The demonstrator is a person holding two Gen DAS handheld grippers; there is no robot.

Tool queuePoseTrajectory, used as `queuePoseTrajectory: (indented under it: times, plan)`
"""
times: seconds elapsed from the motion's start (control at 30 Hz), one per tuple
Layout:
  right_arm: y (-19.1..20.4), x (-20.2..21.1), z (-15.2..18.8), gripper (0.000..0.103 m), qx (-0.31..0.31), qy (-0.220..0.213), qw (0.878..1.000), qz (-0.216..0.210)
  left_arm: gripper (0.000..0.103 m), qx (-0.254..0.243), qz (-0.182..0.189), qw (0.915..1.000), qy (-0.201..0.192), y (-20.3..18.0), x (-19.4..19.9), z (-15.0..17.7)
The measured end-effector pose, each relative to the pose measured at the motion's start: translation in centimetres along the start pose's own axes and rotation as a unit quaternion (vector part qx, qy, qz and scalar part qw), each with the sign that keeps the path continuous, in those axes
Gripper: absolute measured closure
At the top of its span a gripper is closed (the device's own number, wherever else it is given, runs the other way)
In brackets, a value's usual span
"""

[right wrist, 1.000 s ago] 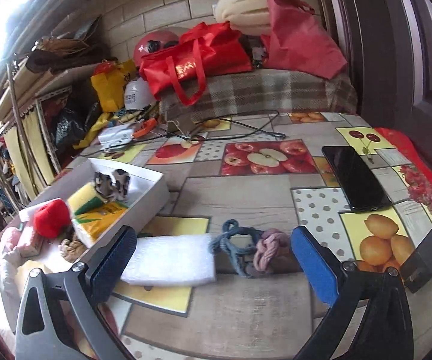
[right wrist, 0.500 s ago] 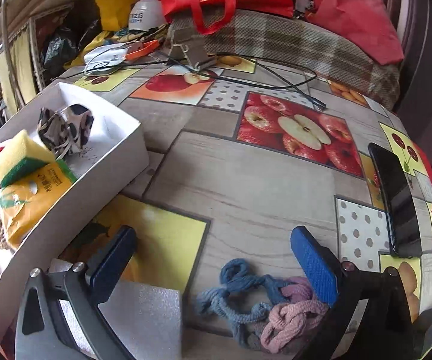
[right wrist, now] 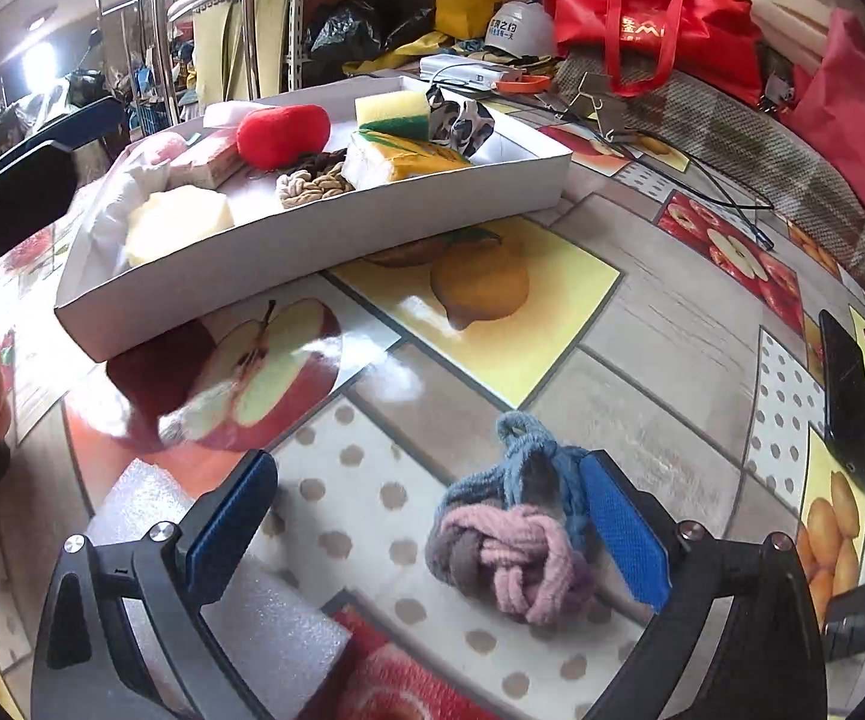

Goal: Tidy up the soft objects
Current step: 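Grasp a white foam sheet with the left tool while the right tool grasps the rope knot toy, then carry the foam sheet and rope toy into the white box and open both tools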

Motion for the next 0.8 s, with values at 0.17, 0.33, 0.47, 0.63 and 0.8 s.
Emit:
queuePoseTrajectory:
  times: [0.17,0.33,0.47,0.63,0.8]
  plan:
    - [-4.4,3.5,1.0,0.002,-0.108,-0.071,0.991,0.022,0.000,-0.044,0.101,0.9934,0.032,-3.4,0.0,0.5]
    - [-5.4,2.2,1.1,0.002,-0.136,-0.046,0.990,0.006,0.000,-0.099,0.172,0.9748,0.101,-7.0,-1.1,1.5]
    - [-3.3,0.4,0.2,0.018,-0.110,-0.014,0.994,-0.009,0.000,-0.155,0.183,0.9579,0.157,-9.7,-2.5,2.9]
    - [-2.3,-1.0,0.1,0.045,-0.088,0.015,0.996,-0.003,0.008,-0.188,0.191,0.9413,0.205,-11.3,-3.4,4.6]
    - [-3.9,-0.2,0.8,0.062,-0.124,0.003,0.992,-0.011,0.058,-0.201,0.216,0.9238,0.244,-12.0,-3.7,6.0]
Point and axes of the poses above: each gripper's, at about its wrist camera, not at the fingertips, and x roughly against the way its jaws point, y to its left, z to its underside, the point moved 4 cm from there along -x, roughly the way its jaws point, and after that the axes turned 1 degree about y, right-handed, at the moved point
